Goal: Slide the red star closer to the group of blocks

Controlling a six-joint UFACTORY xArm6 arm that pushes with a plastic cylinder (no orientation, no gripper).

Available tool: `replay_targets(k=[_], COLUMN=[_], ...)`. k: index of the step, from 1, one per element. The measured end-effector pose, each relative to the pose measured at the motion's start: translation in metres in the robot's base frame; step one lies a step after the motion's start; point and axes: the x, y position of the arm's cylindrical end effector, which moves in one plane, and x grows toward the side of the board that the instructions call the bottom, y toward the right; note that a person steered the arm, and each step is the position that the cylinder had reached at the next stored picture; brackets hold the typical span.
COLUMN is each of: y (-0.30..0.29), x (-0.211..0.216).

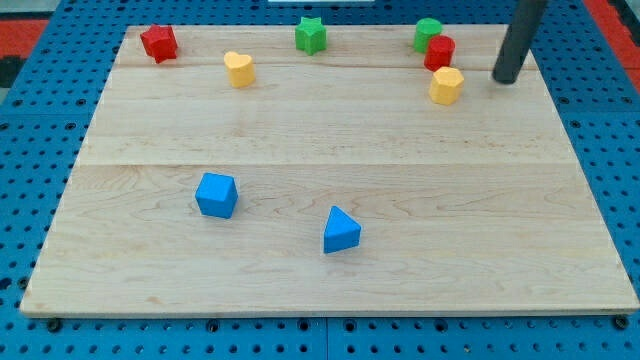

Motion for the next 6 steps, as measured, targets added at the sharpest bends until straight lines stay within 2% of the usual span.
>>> replay_targets(k=[1,3,4,5,6], y=[0.039,0.047,0.011,-0.055,-0.123], x=[-0.018,-0.041,-0.056,-0.048,-0.004])
